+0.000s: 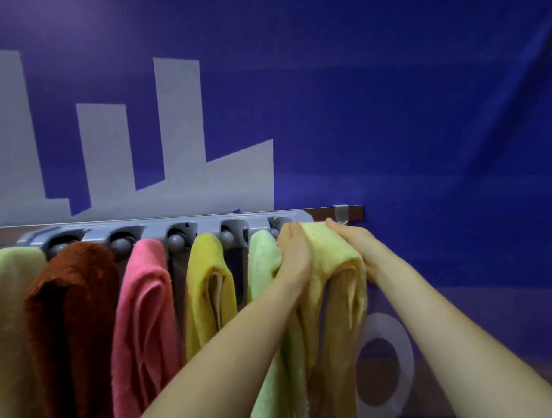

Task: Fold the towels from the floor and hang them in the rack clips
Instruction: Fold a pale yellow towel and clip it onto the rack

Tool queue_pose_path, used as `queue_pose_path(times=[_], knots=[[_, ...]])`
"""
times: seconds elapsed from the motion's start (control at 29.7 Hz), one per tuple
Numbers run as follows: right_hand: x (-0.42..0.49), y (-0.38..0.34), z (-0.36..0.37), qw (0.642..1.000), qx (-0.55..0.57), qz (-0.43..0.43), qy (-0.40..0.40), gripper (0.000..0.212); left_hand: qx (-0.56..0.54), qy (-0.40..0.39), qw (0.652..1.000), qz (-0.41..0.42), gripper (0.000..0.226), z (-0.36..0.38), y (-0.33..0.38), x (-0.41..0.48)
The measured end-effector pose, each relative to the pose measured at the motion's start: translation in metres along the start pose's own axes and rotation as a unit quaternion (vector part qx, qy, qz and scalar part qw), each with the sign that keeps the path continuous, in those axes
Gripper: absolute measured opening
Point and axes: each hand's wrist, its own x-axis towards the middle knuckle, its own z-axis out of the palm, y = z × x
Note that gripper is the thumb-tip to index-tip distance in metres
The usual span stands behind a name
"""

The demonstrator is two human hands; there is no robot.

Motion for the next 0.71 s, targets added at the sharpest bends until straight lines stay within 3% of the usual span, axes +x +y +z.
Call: queue_pose_path(times=[0.1, 0.27, 0.37, 0.44, 0.54, 0.61, 0.71], knots=[[0.009, 0.013, 0.006, 1.0, -0.018, -0.003, 0.025, 0.022, 0.028, -0.006, 1.0, -0.001, 0.044, 0.003, -0.007, 0.007], [0.009, 0.031, 0.014, 0.999, -0.039, -0.006, 0.005, 0.041, 0.099, -0.033, 0.995, -0.009, 0.056, 0.007, -0.006, 0.002], [-0.006, 0.033, 0.018, 0.999, 0.031, 0.023, 0.017, 0.047, 0.117, -0.066, 0.99, -0.051, 0.06, -0.003, -0.002, -0.022], [-0.015, 0.034, 0.017, 0.996, 0.07, -0.021, 0.06, 0.035, 0.086, -0.087, 0.992, -0.034, 0.059, -0.006, -0.006, -0.031], [-0.054, 0.046, 0.022, 0.982, 0.04, -0.119, 0.139, 0.025, 0.076, -0.124, 0.989, 0.001, 0.058, -0.013, -0.017, -0.059], [-0.087, 0.061, 0.031, 0.977, 0.012, -0.164, 0.133, 0.03, 0.077, -0.135, 0.987, 0.032, 0.059, -0.017, -0.028, -0.077], [-0.123, 0.084, 0.041, 0.981, 0.035, -0.15, 0.113, 0.046, 0.048, -0.158, 0.984, 0.065, 0.067, -0.033, -0.044, -0.104]])
